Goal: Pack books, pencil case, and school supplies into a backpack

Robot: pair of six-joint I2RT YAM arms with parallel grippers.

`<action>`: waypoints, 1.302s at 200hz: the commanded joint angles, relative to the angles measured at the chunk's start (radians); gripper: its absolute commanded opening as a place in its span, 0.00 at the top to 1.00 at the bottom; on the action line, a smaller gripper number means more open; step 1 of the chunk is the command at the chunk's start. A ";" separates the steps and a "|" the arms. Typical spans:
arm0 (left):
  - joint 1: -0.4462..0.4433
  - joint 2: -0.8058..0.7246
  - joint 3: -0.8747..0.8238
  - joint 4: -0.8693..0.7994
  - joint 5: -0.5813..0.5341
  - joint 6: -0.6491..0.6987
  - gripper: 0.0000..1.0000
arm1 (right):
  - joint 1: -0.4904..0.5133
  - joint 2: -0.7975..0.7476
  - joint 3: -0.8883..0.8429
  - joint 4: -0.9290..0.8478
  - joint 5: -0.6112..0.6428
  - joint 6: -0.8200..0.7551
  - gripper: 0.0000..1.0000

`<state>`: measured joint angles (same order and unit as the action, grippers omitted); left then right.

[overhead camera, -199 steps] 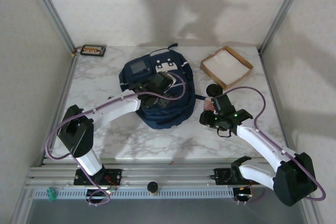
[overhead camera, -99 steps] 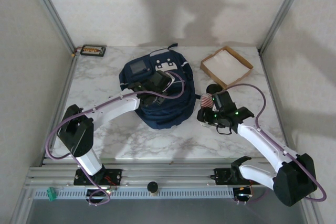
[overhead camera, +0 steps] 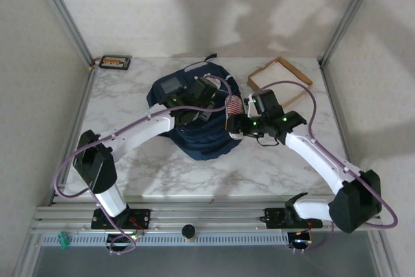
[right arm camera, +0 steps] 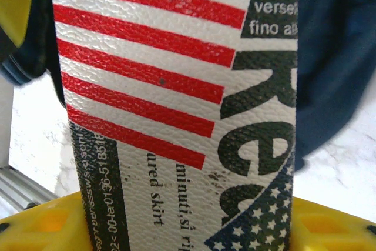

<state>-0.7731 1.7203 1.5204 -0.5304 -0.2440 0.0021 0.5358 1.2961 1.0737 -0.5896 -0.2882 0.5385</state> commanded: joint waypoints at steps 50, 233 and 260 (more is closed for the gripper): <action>-0.043 0.011 0.161 -0.014 0.017 -0.292 1.00 | -0.031 0.175 0.138 -0.006 -0.029 -0.002 0.45; 0.006 0.020 0.124 0.069 0.145 -0.531 1.00 | -0.034 0.223 0.057 0.344 -0.236 0.226 0.54; 0.005 0.020 0.123 0.058 0.137 -0.542 1.00 | -0.010 0.246 0.118 0.273 -0.180 0.204 0.57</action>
<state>-0.7624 1.7645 1.6176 -0.5583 -0.1261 -0.4904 0.4999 1.5215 1.1175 -0.2802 -0.4763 0.7704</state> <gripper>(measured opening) 0.075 0.422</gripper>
